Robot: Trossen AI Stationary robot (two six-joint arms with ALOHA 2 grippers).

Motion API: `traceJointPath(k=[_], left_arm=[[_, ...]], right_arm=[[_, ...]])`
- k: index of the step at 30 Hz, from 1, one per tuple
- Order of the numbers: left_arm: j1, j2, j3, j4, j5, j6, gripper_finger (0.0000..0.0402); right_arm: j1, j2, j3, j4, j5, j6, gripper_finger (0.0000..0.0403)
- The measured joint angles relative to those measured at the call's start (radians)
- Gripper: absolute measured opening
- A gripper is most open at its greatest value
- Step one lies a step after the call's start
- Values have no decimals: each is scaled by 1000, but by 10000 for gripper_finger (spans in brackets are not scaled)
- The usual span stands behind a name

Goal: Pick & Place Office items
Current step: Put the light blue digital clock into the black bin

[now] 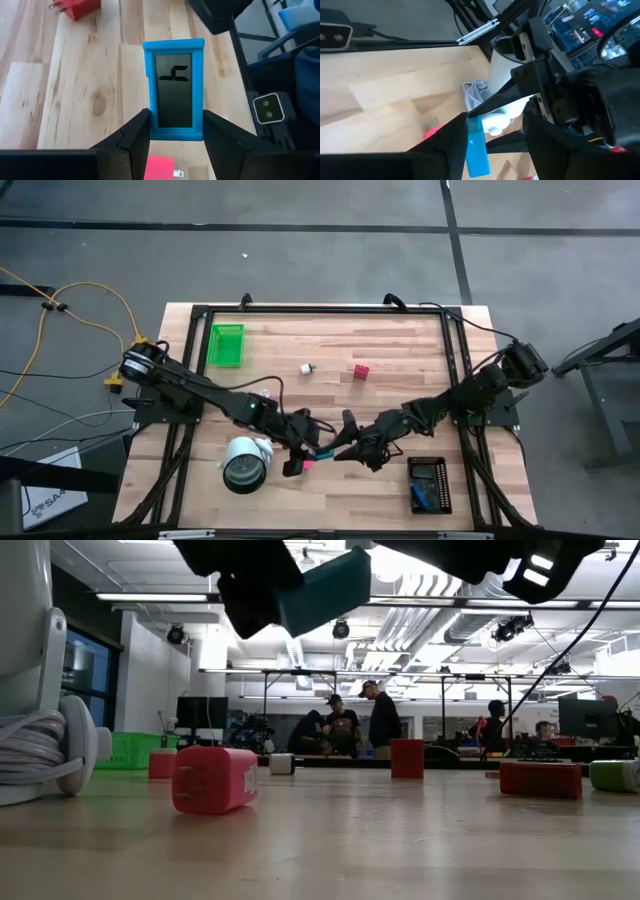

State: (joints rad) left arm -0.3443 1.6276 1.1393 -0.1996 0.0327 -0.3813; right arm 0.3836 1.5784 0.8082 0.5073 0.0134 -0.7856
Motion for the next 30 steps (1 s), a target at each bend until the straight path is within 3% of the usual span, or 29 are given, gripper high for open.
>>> traceJointPath(k=[30], left_arm=[[9, 0, 0, 78, 15, 26, 155]], right_arm=[[1, 0, 0, -50, -35, 109, 168]])
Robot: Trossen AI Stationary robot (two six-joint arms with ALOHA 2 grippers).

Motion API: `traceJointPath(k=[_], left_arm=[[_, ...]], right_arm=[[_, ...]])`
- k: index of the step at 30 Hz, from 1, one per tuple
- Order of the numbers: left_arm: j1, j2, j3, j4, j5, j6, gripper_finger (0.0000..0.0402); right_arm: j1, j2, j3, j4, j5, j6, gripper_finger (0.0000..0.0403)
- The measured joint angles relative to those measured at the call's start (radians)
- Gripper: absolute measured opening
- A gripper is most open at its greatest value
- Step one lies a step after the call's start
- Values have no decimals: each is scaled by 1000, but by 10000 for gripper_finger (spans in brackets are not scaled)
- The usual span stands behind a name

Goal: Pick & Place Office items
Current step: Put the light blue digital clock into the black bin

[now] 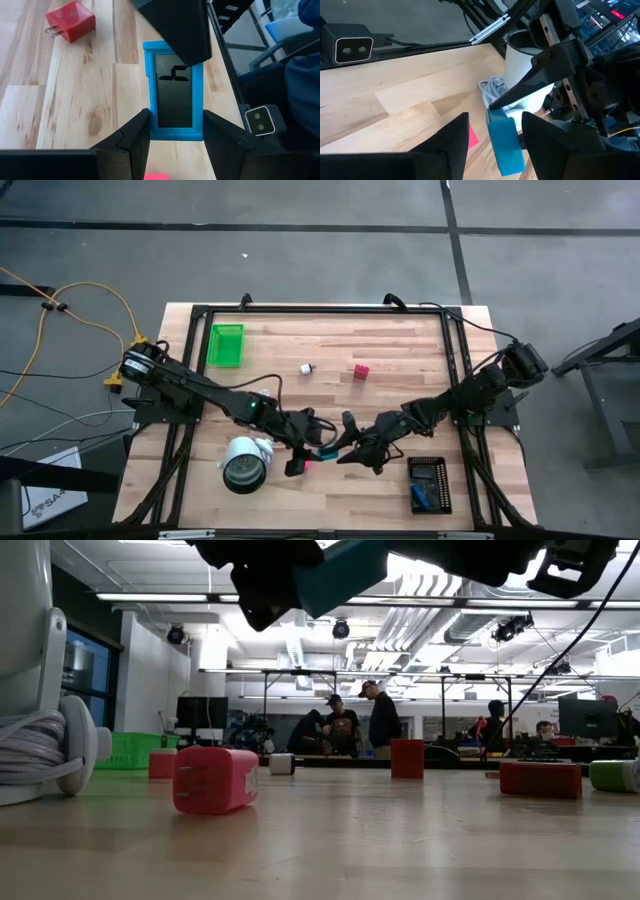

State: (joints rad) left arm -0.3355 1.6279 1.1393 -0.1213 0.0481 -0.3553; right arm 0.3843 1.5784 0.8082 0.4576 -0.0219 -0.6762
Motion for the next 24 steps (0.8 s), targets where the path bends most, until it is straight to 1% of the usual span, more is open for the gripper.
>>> traceJointPath(k=[8, 12, 16, 24], left_arm=[[0, 0, 0, -1, 0, 0, 155], [0, 0, 0, -1, 0, 0, 155], [0, 0, 0, -1, 0, 0, 155], [0, 0, 0, -1, 1, 0, 155]], right_arm=[[0, 0, 0, 1, 0, 0, 118], [0, 0, 0, 2, 0, 0, 99], [0, 0, 0, 2, 0, -1, 88], [0, 0, 0, 2, 0, -1, 82]])
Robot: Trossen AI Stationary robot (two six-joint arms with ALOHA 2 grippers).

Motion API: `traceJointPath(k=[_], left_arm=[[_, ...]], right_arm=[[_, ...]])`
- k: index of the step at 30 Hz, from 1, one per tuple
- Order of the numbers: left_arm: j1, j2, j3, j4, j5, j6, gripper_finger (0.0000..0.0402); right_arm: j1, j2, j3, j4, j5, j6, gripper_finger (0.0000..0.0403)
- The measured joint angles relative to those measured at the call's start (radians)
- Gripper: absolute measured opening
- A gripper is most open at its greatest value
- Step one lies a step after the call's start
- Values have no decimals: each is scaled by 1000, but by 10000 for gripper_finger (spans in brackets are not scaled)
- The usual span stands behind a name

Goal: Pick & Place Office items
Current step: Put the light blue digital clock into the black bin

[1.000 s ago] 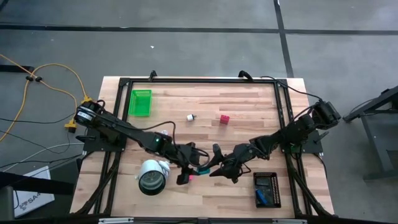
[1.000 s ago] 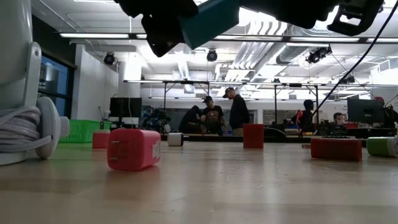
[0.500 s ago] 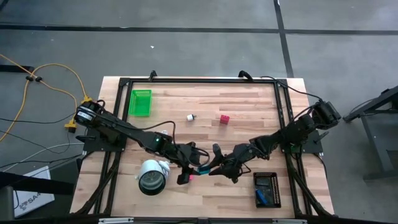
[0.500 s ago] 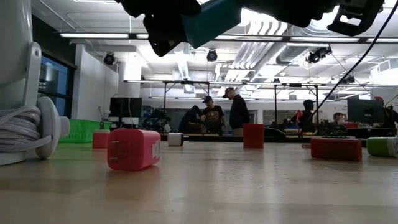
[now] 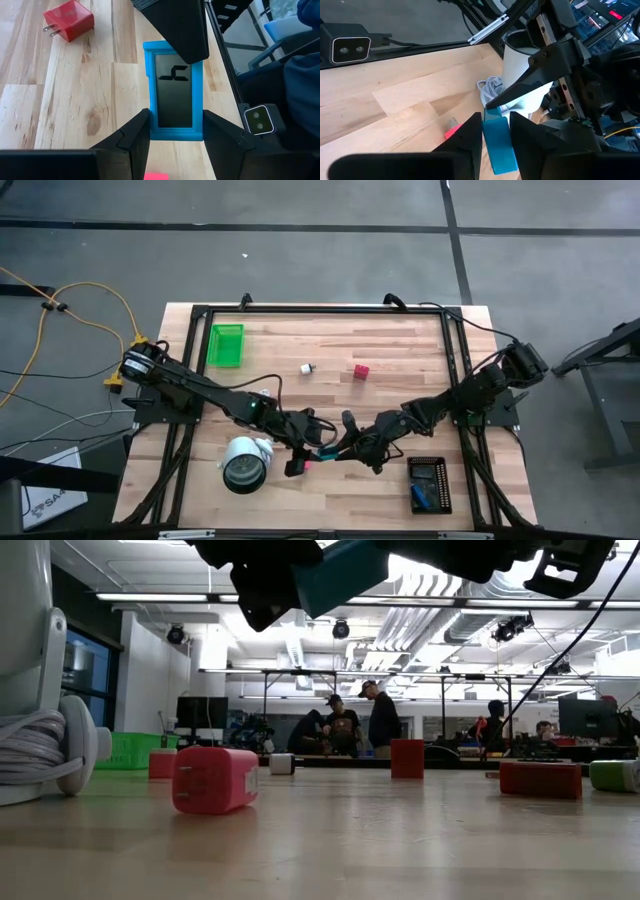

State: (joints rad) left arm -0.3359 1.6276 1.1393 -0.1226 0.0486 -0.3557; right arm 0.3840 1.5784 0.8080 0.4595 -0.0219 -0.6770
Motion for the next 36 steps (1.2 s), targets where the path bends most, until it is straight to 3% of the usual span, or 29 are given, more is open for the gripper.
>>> traceJointPath(k=[36], left_arm=[[0, -1, 0, 0, -2, -3, 155]], right_arm=[[0, 0, 0, -3, -9, 3, 60]])
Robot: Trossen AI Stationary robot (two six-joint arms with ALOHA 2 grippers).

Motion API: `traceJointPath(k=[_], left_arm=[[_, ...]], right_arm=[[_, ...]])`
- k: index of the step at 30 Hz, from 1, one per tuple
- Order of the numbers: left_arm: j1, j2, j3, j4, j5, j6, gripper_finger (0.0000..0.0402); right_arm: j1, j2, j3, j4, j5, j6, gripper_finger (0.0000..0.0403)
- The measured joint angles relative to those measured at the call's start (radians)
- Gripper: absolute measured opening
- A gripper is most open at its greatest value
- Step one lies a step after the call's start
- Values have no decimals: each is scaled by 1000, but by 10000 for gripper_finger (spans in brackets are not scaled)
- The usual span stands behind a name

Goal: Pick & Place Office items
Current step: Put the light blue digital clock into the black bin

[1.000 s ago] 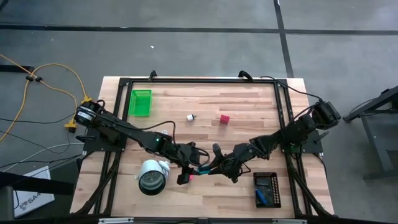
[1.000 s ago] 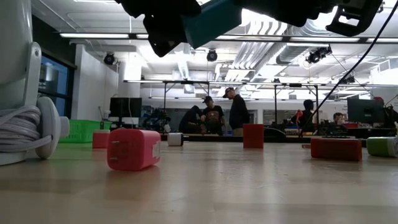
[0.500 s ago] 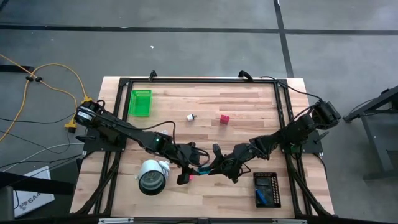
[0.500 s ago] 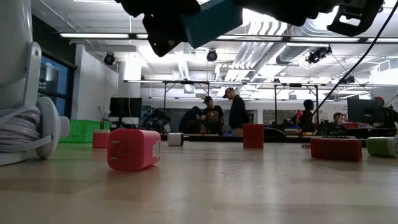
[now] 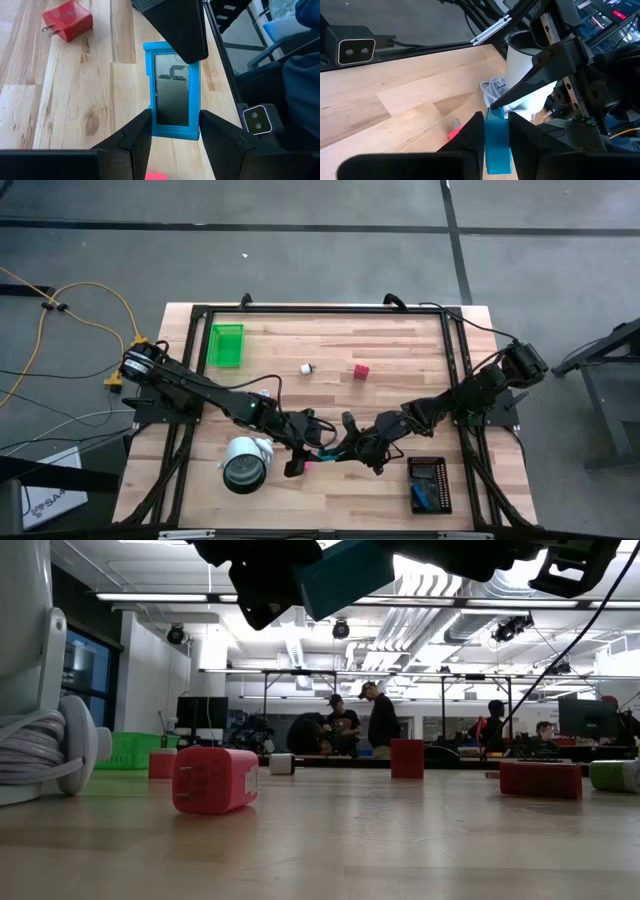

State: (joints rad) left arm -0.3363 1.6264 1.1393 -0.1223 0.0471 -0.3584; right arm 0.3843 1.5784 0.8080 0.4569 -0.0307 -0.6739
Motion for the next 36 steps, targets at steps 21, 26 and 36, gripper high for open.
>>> traceJointPath(k=[21, 26, 36], left_arm=[[0, 0, 0, 0, -27, 30, 190], [0, 0, 0, 0, -27, 30, 209], [0, 0, 0, 3, -27, 31, 214]], right_arm=[[0, 0, 0, 2, 2, -3, 60], [0, 0, 0, 2, 2, -3, 60], [0, 0, 0, -51, 1, 15, 58]])
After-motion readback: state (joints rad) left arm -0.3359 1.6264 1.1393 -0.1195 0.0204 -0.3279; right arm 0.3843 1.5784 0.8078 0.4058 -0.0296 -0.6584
